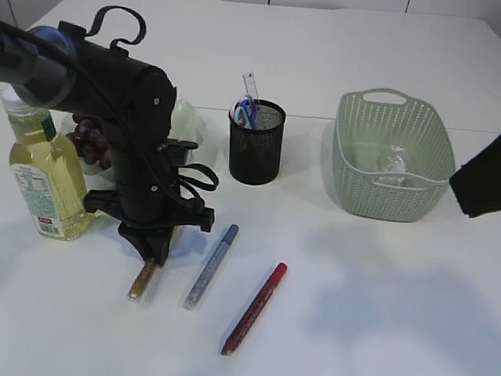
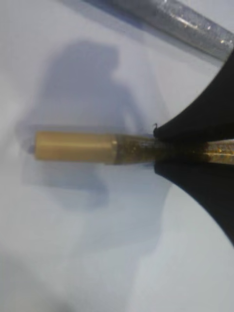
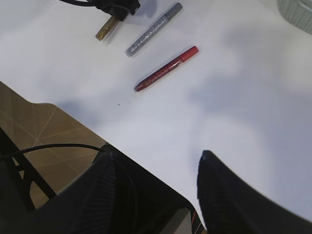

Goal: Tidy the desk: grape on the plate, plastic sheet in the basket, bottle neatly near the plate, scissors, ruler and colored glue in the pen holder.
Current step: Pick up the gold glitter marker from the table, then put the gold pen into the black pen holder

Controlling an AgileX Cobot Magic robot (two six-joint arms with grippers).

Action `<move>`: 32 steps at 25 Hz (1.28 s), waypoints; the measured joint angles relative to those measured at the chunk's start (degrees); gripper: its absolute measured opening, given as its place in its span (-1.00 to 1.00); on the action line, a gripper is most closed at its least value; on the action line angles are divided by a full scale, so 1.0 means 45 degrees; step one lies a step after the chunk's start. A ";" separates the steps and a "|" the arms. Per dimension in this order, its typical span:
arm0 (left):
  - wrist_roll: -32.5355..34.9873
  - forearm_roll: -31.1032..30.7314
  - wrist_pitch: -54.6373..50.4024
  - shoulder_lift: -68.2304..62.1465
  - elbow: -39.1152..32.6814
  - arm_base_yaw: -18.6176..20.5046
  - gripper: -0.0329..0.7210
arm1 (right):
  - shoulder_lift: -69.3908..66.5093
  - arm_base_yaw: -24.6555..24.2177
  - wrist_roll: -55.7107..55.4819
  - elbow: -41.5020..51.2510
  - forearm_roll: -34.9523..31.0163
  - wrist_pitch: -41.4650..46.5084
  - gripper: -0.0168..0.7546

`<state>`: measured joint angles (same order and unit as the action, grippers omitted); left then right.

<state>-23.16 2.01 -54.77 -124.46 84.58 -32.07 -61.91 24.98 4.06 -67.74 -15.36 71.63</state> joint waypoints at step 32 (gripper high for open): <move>0.4862 0.2483 0.5146 0.7192 -0.1998 -0.0608 -0.74 | 0.0008 0.0000 0.0000 0.0000 0.0210 0.0000 0.16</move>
<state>-1.28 13.18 -31.62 -92.10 75.59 -34.80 -61.87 24.98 4.06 -67.74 -14.41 71.63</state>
